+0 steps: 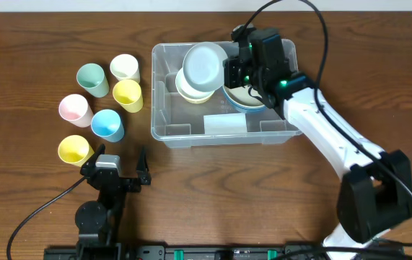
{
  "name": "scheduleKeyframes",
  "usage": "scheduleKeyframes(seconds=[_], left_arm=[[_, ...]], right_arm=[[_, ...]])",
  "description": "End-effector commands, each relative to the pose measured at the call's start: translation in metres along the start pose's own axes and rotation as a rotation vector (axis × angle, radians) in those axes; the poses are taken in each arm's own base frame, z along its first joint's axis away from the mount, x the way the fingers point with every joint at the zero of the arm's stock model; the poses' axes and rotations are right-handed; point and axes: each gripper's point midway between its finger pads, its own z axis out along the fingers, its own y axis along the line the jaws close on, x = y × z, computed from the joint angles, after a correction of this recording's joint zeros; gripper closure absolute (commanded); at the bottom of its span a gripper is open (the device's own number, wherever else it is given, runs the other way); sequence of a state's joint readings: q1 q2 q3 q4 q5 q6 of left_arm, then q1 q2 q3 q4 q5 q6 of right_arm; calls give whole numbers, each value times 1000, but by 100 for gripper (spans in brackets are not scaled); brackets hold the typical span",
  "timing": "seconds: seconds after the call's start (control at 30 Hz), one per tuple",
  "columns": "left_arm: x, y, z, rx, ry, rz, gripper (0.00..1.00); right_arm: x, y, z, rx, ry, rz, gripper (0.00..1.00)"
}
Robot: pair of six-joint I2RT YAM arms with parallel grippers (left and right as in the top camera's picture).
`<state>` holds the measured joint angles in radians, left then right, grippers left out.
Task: Pack container
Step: 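Lower the pale blue bowl into the white bowl and release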
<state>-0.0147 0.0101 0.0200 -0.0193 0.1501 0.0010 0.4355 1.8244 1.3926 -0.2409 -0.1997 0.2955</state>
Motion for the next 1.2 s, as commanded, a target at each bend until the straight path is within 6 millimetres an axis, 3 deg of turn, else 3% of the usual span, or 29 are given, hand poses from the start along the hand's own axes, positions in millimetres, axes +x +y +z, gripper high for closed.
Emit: scheduleKeyframes(seconds=[0.0,0.57,1.17], left_arm=[[15,0,1,5,44,5,2],[15,0,1,5,44,5,2],[15,0,1,5,43,5,2]], right_arm=[[2,2,9,1,3,0,99],[31,9,44,10,56,-33,99],[35,-2,47,65,61,-33,98]])
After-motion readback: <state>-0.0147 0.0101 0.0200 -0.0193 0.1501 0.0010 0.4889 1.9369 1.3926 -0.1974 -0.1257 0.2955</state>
